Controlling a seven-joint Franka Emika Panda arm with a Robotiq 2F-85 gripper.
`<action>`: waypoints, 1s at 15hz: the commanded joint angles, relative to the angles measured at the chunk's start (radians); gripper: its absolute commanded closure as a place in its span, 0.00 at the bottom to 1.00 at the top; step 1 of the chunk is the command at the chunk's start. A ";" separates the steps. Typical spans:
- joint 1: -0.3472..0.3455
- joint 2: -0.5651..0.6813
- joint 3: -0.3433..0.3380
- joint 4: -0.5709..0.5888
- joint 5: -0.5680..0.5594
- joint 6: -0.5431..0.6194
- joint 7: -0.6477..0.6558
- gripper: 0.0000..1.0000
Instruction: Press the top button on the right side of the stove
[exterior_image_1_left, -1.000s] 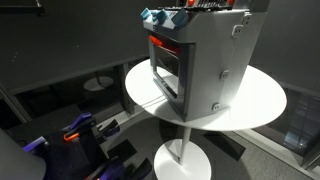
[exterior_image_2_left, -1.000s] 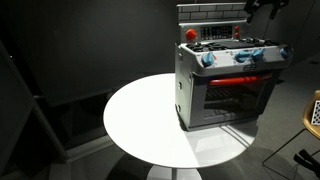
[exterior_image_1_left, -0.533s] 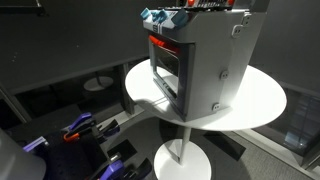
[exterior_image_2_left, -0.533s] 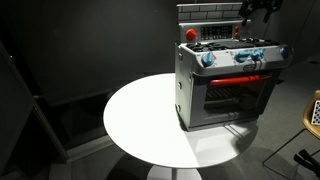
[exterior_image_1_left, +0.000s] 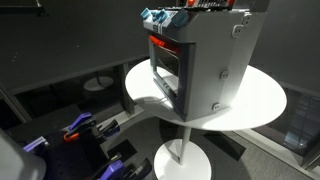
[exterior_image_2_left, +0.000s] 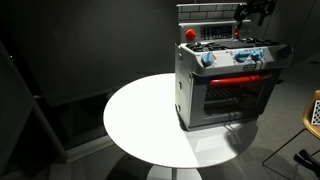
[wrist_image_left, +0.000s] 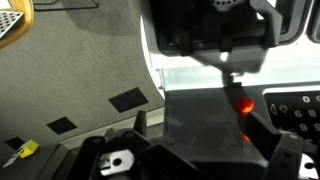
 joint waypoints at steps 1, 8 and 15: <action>0.021 0.046 -0.023 0.067 -0.001 -0.018 0.000 0.00; 0.041 -0.002 -0.018 0.051 0.023 -0.113 0.002 0.00; 0.076 -0.116 0.008 -0.009 0.094 -0.361 -0.007 0.00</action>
